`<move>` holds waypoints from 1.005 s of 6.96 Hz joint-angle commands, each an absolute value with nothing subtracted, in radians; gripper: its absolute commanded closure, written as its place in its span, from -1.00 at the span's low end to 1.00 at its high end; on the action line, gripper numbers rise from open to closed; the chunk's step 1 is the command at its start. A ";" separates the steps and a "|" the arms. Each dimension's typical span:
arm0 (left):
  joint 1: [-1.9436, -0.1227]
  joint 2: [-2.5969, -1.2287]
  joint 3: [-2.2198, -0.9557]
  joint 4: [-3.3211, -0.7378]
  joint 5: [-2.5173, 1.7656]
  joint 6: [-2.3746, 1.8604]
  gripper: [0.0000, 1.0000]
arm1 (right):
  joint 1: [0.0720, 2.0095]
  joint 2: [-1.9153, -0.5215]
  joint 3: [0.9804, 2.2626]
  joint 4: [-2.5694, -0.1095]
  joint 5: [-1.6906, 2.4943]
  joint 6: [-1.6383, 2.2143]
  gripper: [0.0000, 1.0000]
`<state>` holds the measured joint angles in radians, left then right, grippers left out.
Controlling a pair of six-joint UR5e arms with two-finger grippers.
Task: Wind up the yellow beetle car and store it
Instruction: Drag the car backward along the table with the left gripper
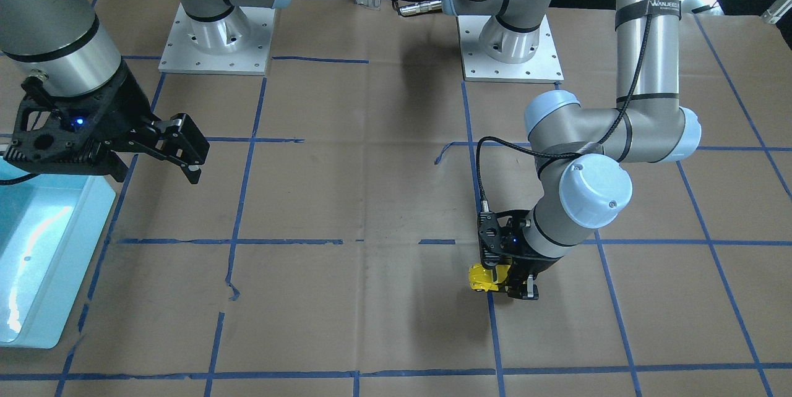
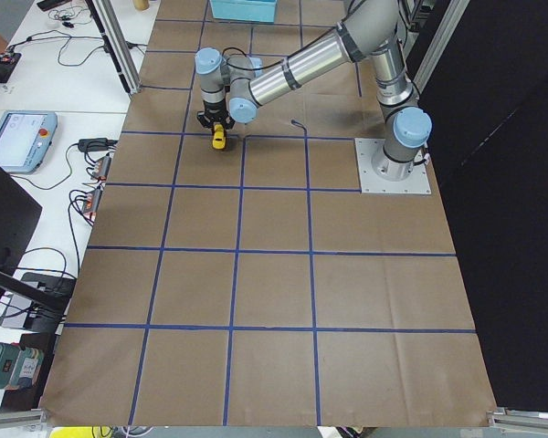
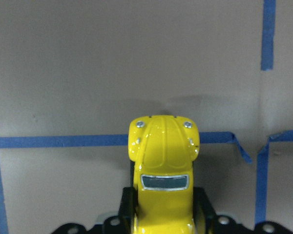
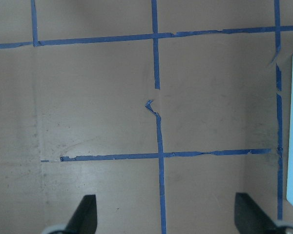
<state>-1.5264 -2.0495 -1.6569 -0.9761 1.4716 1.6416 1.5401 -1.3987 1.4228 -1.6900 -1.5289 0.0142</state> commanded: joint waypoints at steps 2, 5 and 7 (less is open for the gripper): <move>-1.522 -2.066 -1.664 -0.982 1.443 1.646 1.00 | 1.540 -1.385 1.424 -1.695 -1.529 0.015 -1.00; -1.522 -2.095 -1.664 -0.973 1.468 1.638 1.00 | 1.540 -1.378 1.424 -1.701 -1.529 0.012 -1.00; -1.520 -2.097 -1.664 -0.974 1.467 1.628 1.00 | 1.540 -1.376 1.424 -1.717 -1.529 0.012 -1.00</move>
<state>-1.5206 -2.0958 -1.6644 -0.9740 1.4673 1.6328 1.5401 -1.3771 1.4235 -1.7108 -1.5287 0.0130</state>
